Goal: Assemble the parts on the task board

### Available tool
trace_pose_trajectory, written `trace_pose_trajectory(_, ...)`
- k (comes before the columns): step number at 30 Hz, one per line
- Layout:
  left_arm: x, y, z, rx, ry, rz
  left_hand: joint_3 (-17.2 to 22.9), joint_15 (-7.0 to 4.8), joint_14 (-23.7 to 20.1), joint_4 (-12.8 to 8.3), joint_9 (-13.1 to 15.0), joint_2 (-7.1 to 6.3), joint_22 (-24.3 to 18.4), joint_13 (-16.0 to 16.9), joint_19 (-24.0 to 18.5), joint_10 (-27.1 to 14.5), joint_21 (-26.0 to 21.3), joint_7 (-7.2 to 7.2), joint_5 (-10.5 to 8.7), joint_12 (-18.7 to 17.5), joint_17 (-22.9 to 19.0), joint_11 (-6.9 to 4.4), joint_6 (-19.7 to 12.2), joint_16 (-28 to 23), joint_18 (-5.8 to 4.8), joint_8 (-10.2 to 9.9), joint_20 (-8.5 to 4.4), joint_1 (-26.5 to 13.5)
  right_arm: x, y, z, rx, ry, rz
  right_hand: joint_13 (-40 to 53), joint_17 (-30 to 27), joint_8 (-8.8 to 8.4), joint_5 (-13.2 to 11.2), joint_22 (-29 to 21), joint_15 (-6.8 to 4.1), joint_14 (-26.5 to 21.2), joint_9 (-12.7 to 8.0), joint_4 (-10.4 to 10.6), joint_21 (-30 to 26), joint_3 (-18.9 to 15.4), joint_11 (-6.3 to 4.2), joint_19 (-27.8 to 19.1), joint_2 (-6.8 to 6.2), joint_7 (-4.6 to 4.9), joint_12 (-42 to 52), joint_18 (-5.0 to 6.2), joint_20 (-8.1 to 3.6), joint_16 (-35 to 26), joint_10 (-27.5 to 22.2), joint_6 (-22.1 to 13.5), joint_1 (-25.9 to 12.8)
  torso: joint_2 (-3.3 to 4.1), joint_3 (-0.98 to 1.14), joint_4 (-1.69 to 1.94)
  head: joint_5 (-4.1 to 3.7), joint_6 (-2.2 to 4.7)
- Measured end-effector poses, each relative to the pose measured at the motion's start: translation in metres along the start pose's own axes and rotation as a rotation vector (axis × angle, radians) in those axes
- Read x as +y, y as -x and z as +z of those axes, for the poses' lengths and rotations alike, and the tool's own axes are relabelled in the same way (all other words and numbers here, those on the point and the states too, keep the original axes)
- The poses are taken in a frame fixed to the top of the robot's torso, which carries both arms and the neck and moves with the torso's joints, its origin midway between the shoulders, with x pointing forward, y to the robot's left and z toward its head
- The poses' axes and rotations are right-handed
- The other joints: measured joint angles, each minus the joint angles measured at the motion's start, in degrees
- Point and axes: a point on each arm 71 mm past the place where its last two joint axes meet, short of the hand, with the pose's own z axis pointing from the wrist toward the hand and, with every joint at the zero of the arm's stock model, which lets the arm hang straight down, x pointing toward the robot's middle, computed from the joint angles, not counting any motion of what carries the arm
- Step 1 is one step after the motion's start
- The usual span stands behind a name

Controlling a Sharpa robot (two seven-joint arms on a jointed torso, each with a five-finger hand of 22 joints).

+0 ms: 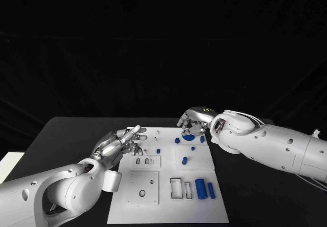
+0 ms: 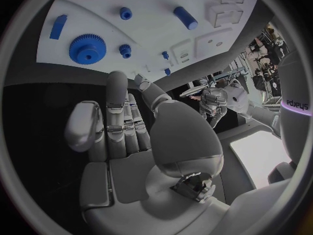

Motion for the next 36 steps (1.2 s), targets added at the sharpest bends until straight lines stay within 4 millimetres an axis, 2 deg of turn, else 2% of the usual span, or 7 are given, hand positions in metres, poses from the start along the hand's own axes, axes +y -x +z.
trace_pose_trajectory(4, -0.002, -0.001, 0.0, 0.005, -0.001, -0.002, -0.07, 0.0, -0.01, -0.07, 0.0, 0.0, 0.02, 0.01, -0.19, 0.0, 0.11, 0.21, 0.0, 0.0, -0.13, 0.0, -0.21, -0.28, -0.01, -0.11, -0.21, 0.0, 0.003, 0.0, 0.001, 0.012, 0.002, -0.04, -0.12, 0.19, 0.0, 0.0, 0.17, 0.0, 0.0, 0.0, -0.01, 0.1, 0.3, -0.01, -0.22, 0.0, 0.0, -0.22, 0.0, 0.22, 0.43, -0.6, 0.0, 0.0, 0.62, -0.11, 0.25, -0.21, 0.21)
trace_pose_trajectory(10, -0.003, -0.001, 0.0, 0.005, -0.001, -0.002, -0.23, 0.08, -0.49, 0.09, -0.05, 0.23, 0.09, 0.09, -0.4, -0.2, 0.11, 0.2, 0.0, -0.32, -0.37, 0.2, -0.21, -0.67, -0.01, -0.11, 0.0, -0.23, 0.007, -0.002, 0.001, 0.035, 0.009, -0.074, -0.22, 0.35, 0.0, 0.0, 0.28, 0.0, 0.0, -0.01, 0.08, 0.37, 0.39, 0.09, -0.43, 0.0, -0.01, -0.22, 0.0, 0.43, 0.75, -1.32, -0.01, 0.0, 1.12, -0.2, 0.51, -0.35, 0.36)
trace_pose_trajectory(23, -0.005, -0.001, 0.0, 0.006, -0.002, -0.001, -0.32, 0.12, -0.89, -0.01, -0.04, 0.23, 0.16, 0.15, -0.61, -0.4, 0.11, 0.41, 0.0, -0.32, -0.92, 0.4, -0.42, -1.19, -0.01, -0.32, 0.21, -0.22, 0.012, -0.009, 0.009, 0.077, 0.015, -0.117, -0.28, 0.49, 0.0, -0.22, 0.03, 0.0, 0.0, -0.02, 0.14, 0.37, 0.77, 0.09, -0.64, 0.0, -0.01, -0.22, 0.0, 0.63, 1.21, -1.72, -0.01, 0.0, 2.13, -0.3, 0.77, -0.28, 0.34)
trace_pose_trajectory(36, -0.008, 0.0, -0.001, 0.004, -0.003, 0.001, -0.38, 0.11, -0.91, -0.07, -0.09, 0.23, 0.19, 0.19, -0.81, -0.4, 0.1, 0.41, 0.0, -0.32, -1.07, 0.4, -0.42, -1.39, 0.0, -0.32, -0.01, -0.22, 0.011, -0.011, 0.011, 0.1, 0.008, -0.146, -0.27, 0.64, 0.0, -0.55, -0.11, 0.22, -0.22, 0.03, 0.23, 0.37, 1.49, 0.3, -0.76, 0.0, -0.01, -0.22, 0.0, 0.76, 1.67, -1.92, -0.01, 0.0, 3.21, -0.53, 1.14, -0.35, 0.48)
